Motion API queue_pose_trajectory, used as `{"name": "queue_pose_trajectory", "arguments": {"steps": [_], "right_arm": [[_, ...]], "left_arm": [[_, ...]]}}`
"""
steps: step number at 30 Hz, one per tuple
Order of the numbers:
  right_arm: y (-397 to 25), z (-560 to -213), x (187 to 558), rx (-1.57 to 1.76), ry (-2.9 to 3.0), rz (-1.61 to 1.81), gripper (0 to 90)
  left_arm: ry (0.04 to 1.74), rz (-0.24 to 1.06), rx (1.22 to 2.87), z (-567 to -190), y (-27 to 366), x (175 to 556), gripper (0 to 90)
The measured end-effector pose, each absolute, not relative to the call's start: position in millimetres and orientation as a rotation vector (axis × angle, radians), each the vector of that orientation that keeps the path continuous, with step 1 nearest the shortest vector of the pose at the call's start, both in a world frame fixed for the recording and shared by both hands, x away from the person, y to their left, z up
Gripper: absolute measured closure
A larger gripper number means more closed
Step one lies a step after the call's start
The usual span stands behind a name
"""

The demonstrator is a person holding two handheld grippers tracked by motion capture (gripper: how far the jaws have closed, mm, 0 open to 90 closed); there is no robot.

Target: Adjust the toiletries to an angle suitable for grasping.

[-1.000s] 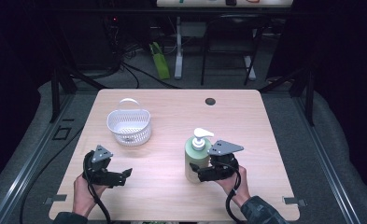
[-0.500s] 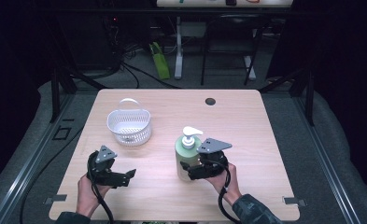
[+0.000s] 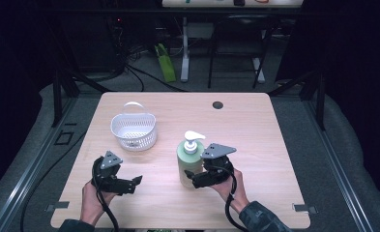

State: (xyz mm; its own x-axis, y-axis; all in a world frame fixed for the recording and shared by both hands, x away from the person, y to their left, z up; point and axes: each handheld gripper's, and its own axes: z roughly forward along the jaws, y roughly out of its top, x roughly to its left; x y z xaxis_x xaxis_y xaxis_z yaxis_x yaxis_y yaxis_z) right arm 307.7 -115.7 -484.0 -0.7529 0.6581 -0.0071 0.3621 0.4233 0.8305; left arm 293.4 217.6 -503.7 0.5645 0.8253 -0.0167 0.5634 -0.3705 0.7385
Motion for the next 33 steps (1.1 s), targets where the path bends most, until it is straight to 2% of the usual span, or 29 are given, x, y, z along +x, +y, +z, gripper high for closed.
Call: {"name": "queue_pose_trajectory", "arguments": {"steps": [8,21,33], "right_arm": [[-145.4,-475.4,298.9,0.927,2.348,1.221,5.4],[-242.9,-489.8,277.3,1.215,2.330,0.940,0.7],[-267.0,-504.6,290.6,1.337,2.316,0.861,0.6]], "left_arm": [[1.101,0.458,2.074,-502.0,215.0,292.4,0.0],[1.049,0.462,2.083,-490.8,193.6,287.9,0.0],[0.971,0.441,2.106,-487.4,164.9,283.8,0.0]]}}
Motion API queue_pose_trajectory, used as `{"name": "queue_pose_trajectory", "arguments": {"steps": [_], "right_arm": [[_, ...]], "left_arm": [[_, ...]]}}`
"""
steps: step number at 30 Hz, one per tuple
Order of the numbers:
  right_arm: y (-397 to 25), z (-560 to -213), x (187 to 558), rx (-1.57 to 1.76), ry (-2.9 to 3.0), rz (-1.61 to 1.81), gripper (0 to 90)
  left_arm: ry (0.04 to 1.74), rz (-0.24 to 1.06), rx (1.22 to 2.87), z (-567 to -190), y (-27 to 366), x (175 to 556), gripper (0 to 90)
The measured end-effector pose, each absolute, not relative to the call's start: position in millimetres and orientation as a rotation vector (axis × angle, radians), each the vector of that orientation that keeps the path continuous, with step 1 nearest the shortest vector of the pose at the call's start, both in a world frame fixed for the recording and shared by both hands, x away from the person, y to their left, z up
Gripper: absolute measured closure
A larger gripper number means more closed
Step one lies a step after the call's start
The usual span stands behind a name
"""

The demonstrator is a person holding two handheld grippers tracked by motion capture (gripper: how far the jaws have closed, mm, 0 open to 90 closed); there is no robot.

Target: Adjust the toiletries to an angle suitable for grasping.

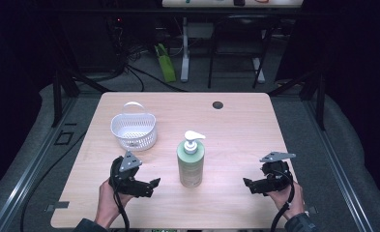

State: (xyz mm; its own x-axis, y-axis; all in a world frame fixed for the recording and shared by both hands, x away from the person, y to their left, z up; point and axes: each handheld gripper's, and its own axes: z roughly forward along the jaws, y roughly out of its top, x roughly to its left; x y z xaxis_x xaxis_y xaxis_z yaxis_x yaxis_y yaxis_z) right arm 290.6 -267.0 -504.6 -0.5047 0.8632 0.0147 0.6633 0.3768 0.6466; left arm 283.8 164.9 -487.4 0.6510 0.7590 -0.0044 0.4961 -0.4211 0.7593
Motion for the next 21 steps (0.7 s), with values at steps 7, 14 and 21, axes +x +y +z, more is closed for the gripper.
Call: {"name": "queue_pose_trajectory", "arguments": {"steps": [7,14,21], "right_arm": [[-274.8,-510.1,295.7,1.369,2.299,0.854,0.6],[-275.7,-510.9,296.0,1.369,2.303,0.848,0.7],[-275.1,-511.2,294.8,1.359,2.307,0.834,0.8]], "left_arm": [[0.922,0.442,2.105,-481.6,144.0,282.1,0.0],[0.890,0.440,2.095,-480.0,128.2,280.5,0.0],[0.871,0.441,2.086,-477.9,121.0,279.4,0.0]]}}
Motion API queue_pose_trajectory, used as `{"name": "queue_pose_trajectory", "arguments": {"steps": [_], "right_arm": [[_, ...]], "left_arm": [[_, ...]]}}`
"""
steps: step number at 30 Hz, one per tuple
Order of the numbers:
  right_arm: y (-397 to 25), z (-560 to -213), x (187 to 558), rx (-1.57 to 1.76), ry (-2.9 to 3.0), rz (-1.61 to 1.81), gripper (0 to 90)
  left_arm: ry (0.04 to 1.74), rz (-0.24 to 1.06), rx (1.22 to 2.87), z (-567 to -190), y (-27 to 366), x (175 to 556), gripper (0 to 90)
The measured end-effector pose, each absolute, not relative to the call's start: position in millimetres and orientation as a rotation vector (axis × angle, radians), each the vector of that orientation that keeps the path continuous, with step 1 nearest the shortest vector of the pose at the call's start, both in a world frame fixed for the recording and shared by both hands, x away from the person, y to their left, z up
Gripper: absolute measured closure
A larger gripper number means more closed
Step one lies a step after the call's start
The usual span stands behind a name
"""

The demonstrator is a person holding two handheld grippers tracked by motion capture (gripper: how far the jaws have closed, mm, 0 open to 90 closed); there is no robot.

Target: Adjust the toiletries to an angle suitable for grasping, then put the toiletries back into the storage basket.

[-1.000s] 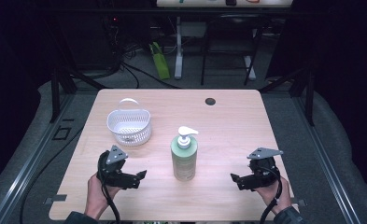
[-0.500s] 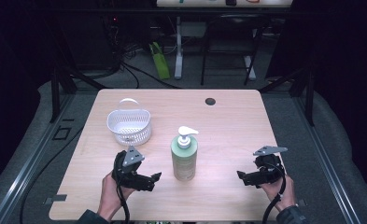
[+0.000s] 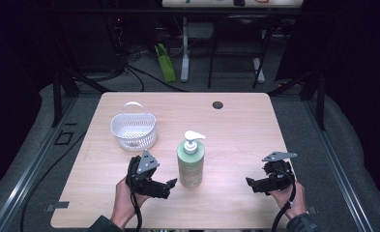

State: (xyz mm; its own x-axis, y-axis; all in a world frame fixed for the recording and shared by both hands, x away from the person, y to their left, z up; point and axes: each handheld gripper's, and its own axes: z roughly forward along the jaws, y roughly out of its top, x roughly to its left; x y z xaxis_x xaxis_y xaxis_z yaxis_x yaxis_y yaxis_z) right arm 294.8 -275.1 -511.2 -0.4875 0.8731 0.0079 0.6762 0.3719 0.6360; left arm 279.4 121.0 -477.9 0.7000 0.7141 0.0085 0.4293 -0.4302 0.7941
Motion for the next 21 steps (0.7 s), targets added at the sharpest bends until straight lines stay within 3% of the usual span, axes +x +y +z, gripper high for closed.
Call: {"name": "queue_pose_trajectory", "arguments": {"steps": [21], "right_arm": [[-273.8,-513.3,295.3,1.360,2.316,0.837,0.8]], "left_arm": [[0.848,0.448,2.023,-466.2,99.2,276.9,0.0]]}}
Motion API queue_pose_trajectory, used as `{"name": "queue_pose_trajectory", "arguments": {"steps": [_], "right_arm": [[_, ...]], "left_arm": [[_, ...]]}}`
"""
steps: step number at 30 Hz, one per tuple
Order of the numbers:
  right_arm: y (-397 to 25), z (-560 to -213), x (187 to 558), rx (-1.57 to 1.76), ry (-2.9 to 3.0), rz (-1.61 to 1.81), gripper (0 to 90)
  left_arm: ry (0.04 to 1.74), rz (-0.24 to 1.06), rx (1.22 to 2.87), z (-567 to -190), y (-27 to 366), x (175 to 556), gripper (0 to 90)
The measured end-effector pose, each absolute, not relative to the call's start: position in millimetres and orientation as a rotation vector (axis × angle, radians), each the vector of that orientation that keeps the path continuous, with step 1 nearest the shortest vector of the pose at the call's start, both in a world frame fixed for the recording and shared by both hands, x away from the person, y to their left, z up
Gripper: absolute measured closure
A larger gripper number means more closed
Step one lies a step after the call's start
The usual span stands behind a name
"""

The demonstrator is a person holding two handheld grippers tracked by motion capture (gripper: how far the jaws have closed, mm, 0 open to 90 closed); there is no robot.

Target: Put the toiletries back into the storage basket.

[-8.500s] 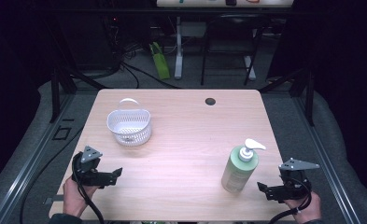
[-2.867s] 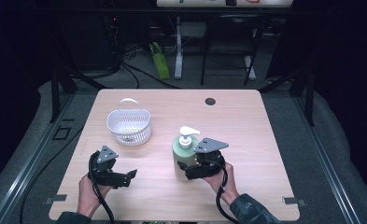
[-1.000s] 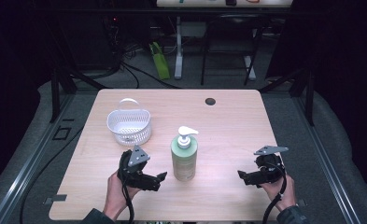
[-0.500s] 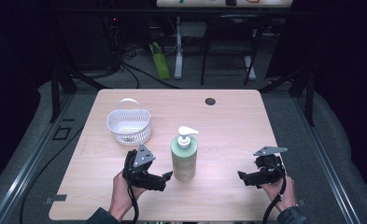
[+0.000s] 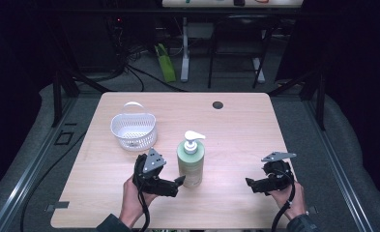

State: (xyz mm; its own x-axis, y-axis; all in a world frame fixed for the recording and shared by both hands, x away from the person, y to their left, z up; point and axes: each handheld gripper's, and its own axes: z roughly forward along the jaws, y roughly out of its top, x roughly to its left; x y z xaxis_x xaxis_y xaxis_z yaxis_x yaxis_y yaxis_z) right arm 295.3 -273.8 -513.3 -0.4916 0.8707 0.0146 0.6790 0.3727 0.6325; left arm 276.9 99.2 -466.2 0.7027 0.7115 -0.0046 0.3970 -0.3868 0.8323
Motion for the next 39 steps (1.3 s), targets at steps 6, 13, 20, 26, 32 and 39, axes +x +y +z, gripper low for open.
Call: {"name": "queue_pose_trajectory", "arguments": {"steps": [6,13,20,26,32,39], "right_arm": [[-273.6,-513.3,295.7,1.365,2.314,0.841,0.8],[-273.3,-513.1,295.7,1.357,2.314,0.842,0.8],[-273.5,-512.8,295.6,1.353,2.316,0.844,0.8],[-273.3,-512.2,295.8,1.352,2.317,0.852,0.8],[-272.6,-511.8,295.2,1.351,2.317,0.851,0.8],[-272.4,-512.1,295.4,1.351,2.317,0.857,0.8]], "left_arm": [[0.843,0.465,1.995,-465.2,83.6,282.8,0.0],[0.847,0.458,1.977,-467.8,67.5,291.9,0.0],[0.856,0.494,1.960,-471.6,53.7,300.3,0.0],[0.849,0.520,1.956,-472.8,44.8,304.5,0.0],[0.863,0.540,1.938,-474.6,39.0,309.2,0.1],[0.867,0.579,1.926,-475.6,34.9,311.0,5.3]]}}
